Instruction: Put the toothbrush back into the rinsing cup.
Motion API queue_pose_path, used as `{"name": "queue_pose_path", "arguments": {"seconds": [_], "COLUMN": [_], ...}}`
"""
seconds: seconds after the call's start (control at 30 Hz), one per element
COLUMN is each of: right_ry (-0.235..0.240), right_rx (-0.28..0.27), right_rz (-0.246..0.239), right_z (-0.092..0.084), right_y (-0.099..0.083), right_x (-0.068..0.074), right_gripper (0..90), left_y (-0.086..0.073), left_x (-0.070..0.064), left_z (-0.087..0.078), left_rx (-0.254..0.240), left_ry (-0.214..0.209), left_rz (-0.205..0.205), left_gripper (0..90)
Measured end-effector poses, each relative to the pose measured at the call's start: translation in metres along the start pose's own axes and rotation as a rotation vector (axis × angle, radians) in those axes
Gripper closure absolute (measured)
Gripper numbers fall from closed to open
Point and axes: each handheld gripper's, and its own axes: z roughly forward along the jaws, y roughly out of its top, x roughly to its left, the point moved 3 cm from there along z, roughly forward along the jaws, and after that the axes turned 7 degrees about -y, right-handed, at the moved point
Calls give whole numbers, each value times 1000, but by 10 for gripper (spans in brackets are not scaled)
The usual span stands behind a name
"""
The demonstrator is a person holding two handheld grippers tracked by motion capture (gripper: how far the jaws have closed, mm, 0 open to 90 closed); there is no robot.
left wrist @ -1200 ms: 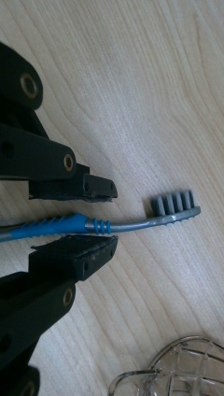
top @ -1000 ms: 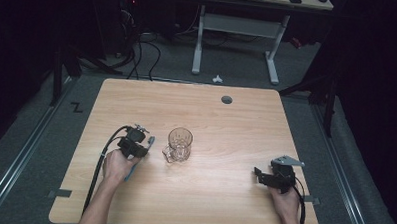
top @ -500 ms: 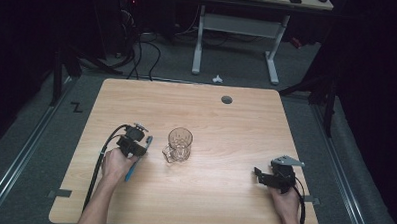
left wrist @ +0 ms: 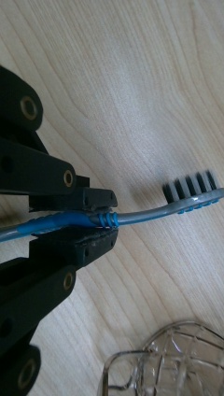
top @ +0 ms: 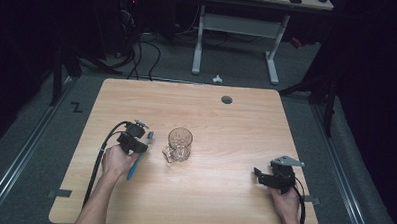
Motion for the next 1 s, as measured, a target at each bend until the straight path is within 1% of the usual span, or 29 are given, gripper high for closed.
{"name": "queue_pose_path", "arguments": {"seconds": [0.07,0.17,0.33,0.4,0.7,0.83,1.0], "right_ry": [0,0,-1,-2,-2,-2,-3], "right_rx": [0,-1,0,-1,-1,-1,0], "right_rz": [1,0,1,2,2,2,3], "right_z": [0,0,0,0,0,0,0], "right_y": [0,0,0,0,0,0,0], "right_x": [0,0,0,0,0,0,0], "right_gripper": [246,246,247,247,248,248,248], "left_y": [0,-1,2,2,0,2,6], "left_x": [0,-1,-4,-5,-8,-11,-18], "left_z": [-3,-7,-15,-18,-30,-33,-41], "left_rx": [-11,-13,-79,-90,-112,-107,-125], "left_ry": [-9,-17,-49,-56,-70,-60,-60], "left_rz": [-6,0,-5,1,3,21,46], "left_gripper": [801,801,801,801,799,798,798]}}
